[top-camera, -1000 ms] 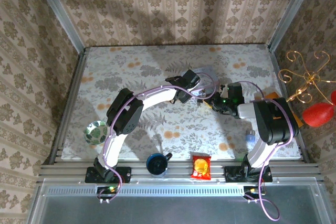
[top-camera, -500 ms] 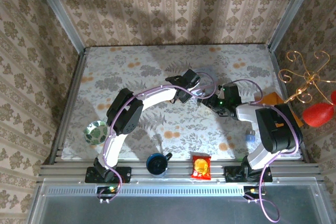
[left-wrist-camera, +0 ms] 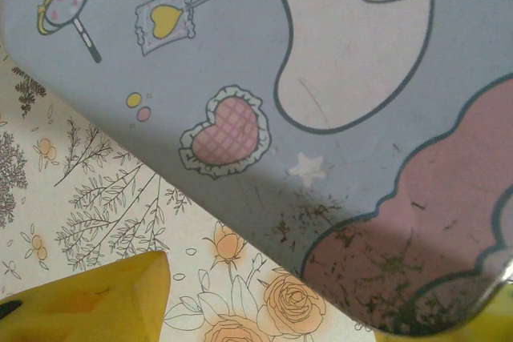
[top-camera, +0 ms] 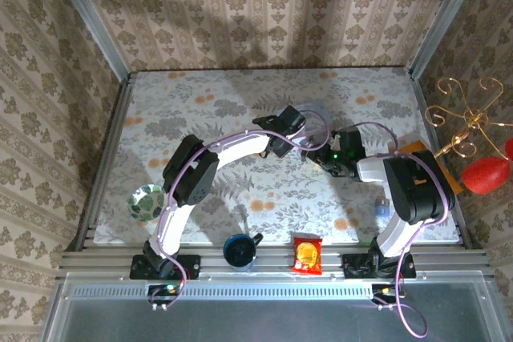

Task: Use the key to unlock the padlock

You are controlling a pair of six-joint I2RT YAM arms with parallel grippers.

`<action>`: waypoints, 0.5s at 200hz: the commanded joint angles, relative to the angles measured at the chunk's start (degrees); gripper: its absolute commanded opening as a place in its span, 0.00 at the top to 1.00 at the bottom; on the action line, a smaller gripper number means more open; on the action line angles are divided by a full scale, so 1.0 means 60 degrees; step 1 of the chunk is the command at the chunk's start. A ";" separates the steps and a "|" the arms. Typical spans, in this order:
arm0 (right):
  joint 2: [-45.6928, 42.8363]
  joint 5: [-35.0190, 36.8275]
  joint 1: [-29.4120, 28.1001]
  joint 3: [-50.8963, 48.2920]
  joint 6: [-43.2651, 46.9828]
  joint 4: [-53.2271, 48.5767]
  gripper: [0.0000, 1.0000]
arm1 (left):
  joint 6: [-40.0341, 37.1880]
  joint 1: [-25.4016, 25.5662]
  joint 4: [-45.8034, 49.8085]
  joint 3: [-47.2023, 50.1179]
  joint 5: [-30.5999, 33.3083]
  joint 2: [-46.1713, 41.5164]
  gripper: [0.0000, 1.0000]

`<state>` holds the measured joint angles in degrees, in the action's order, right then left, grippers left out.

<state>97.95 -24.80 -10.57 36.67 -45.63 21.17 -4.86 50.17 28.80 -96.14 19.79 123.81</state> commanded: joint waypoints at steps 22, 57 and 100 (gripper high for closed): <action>0.1324 0.0228 -0.0464 0.0309 -0.0207 0.1166 0.65 | 0.0183 -0.0013 0.0241 -0.0325 0.0097 0.0107 0.35; 0.1395 0.0221 -0.0488 0.0205 -0.0320 0.1378 0.70 | 0.0206 -0.0020 0.0240 -0.0298 0.0115 0.0093 0.35; 0.1193 0.0262 -0.0481 -0.0128 -0.0501 0.1642 0.90 | 0.0222 -0.0015 0.0246 -0.0332 0.0166 0.0093 0.35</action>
<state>103.55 -25.04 -12.23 37.89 -48.40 31.66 -4.67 50.17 28.99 -96.44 19.81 123.81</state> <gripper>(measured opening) 0.146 0.648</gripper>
